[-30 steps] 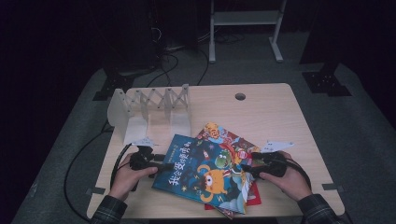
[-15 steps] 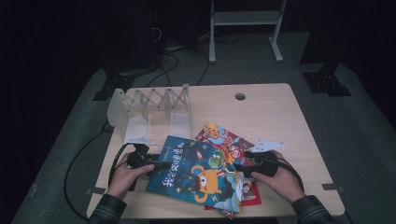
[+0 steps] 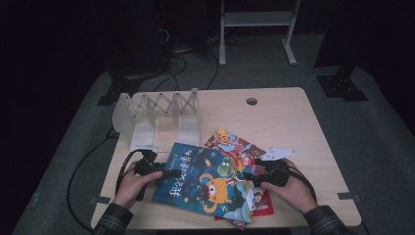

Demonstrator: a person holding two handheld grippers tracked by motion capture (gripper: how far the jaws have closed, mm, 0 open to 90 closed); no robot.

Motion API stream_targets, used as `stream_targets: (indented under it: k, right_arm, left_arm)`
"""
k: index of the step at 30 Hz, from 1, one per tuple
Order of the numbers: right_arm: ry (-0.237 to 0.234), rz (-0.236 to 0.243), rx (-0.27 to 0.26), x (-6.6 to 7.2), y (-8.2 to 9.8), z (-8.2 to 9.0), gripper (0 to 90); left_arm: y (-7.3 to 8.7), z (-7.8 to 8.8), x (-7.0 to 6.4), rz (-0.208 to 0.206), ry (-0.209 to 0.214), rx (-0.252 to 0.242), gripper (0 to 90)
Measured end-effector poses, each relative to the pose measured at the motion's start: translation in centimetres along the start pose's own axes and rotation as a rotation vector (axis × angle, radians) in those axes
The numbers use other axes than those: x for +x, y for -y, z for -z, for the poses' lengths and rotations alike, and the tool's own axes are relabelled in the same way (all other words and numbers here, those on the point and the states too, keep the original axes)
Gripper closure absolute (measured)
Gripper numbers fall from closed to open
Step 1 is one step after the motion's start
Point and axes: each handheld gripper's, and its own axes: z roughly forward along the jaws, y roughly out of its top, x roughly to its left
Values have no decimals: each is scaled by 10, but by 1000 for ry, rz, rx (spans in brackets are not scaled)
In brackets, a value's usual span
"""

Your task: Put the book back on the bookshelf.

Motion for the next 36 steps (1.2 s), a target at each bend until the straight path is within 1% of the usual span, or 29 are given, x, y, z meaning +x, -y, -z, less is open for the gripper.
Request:
stream_targets:
  k: [3, 5, 7, 9, 12, 14, 17, 20, 22, 24, 25, 26, 27, 28, 29, 31, 32, 33, 34, 36]
  right_arm:
    - [1, -2, 0, 0, 0, 0, 255]
    - [1, -4, 0, 1, 0, -1, 250]
    - [-2, -8, -1, 0, 0, -1, 248]
    - [-6, -14, -4, 0, 0, -1, 245]
    - [-8, -19, -6, 0, 0, -1, 239]
    - [-7, -17, -11, 0, 0, -1, 231]
    - [-12, -22, -16, 0, -1, -1, 224]
    - [-17, -28, -18, -1, -1, -1, 222]
    - [-18, -31, -18, -1, -1, 0, 221]
    - [-20, -33, -19, -2, -1, 0, 219]
    - [-22, -38, -20, -2, -1, 0, 218]
    - [-26, -43, -21, -2, -1, 0, 217]
    - [-31, -49, -24, -3, -1, 0, 216]
    - [-35, -50, -29, -3, -1, 0, 219]
    - [-40, -52, -33, -3, -1, 0, 223]
    - [-43, -37, -38, -2, -1, 1, 237]
    - [-40, -32, -38, -2, -1, 1, 237]
    - [-36, -28, -39, -1, -2, 1, 237]
    - [-35, -23, -41, -1, -2, 2, 237]
    - [-39, -26, -42, -2, -1, 2, 237]
  left_arm:
    - [-3, 1, -1, -2, -7, 21, 262]
    - [-4, 4, -2, 6, -4, 19, 282]
    - [-4, 7, -1, 20, 8, -4, 314]
    - [-5, 10, -2, 20, 14, -20, 337]
    - [-6, 12, -5, 7, 11, -24, 338]
    - [-9, 15, -8, 1, 12, -41, 347]
    - [-13, 21, -13, -21, 17, -65, 369]
    - [-17, 23, -17, -40, 11, -69, 367]
    - [-19, 23, -19, -42, 13, -74, 367]
    - [-21, 22, -20, -39, 39, -85, 363]
    - [-21, 20, -21, -33, 59, -86, 364]
    - [-22, 18, -22, -33, 82, -85, 367]
    - [-23, 15, -24, -32, 119, -80, 380]
    - [-24, 11, -27, -39, 133, -72, 403]
    - [-26, 10, -29, -31, 134, -77, 380]
    - [-28, 13, -29, -27, 149, -85, 399]
    - [-29, 15, -29, -32, 141, -91, 411]
    - [-30, 17, -29, -43, 138, -85, 424]
    - [-31, 17, -29, -44, 138, -79, 423]
    - [-32, 17, -31, -51, 125, -70, 422]
